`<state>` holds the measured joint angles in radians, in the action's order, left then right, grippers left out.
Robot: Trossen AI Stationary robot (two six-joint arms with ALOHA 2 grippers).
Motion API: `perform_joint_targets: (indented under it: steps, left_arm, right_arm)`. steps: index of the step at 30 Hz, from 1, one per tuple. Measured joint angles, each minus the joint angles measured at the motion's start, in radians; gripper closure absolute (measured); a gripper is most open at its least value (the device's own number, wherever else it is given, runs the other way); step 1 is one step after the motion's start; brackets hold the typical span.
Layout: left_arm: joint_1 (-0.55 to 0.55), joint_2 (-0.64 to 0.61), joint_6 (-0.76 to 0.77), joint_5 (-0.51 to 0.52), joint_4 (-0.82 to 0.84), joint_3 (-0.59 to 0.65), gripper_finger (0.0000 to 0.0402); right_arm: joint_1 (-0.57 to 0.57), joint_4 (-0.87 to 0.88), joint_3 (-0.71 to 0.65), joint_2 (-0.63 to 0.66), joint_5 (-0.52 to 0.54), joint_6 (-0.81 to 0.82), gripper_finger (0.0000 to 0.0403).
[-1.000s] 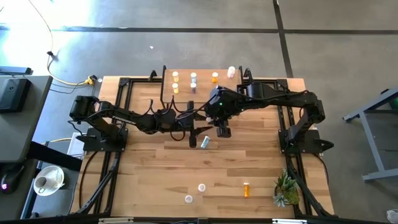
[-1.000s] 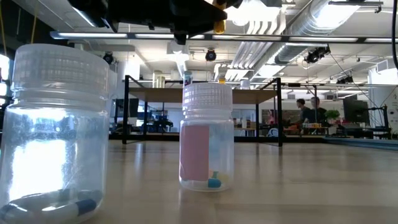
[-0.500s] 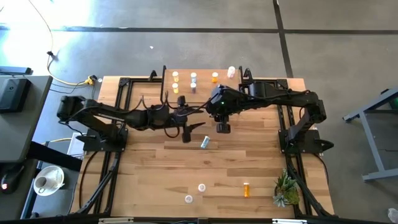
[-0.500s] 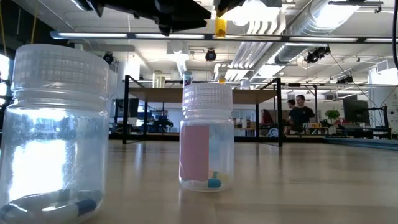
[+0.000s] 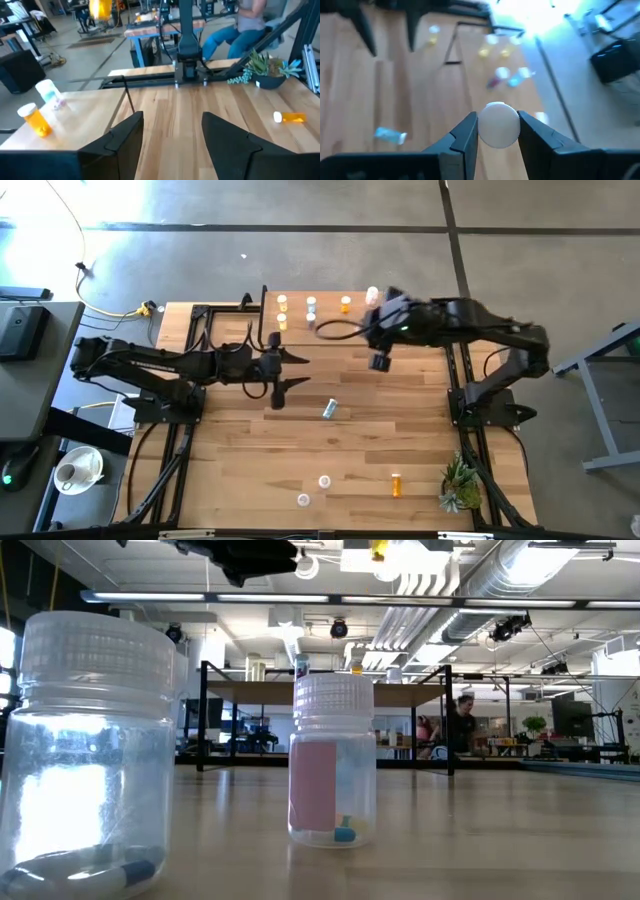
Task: Pick and place medicine bottles onto shelf by color
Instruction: Put the top orange pill bottle on the shelf aligned with the other orange pill bottle
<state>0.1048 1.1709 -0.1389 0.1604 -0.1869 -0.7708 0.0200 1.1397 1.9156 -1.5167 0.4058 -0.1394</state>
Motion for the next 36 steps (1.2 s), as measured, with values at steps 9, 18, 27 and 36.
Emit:
perform_joint_targets:
  steps: [9,18,27,36]
  left_arm:
    - [0.006,-0.078,0.062,0.015,-0.167,0.179,0.0224]
    - [-0.010,-0.215,0.094,0.015,-0.154,0.251,0.0225]
    - [-0.030,-0.365,0.100,0.015,-0.120,0.315,0.0227]
    - [-0.031,-0.392,0.102,0.029,-0.073,0.316,0.0227]
  right_arm:
    - [0.116,-0.006,0.001,0.079,-0.001,0.028,0.0297]
    - [0.273,-0.008,0.001,-0.048,-0.208,0.027,0.0297]
    - [0.356,-0.038,0.000,-0.194,-0.349,0.000,0.0297]
    - [0.401,0.011,0.000,-0.231,-0.352,0.027,0.0297]
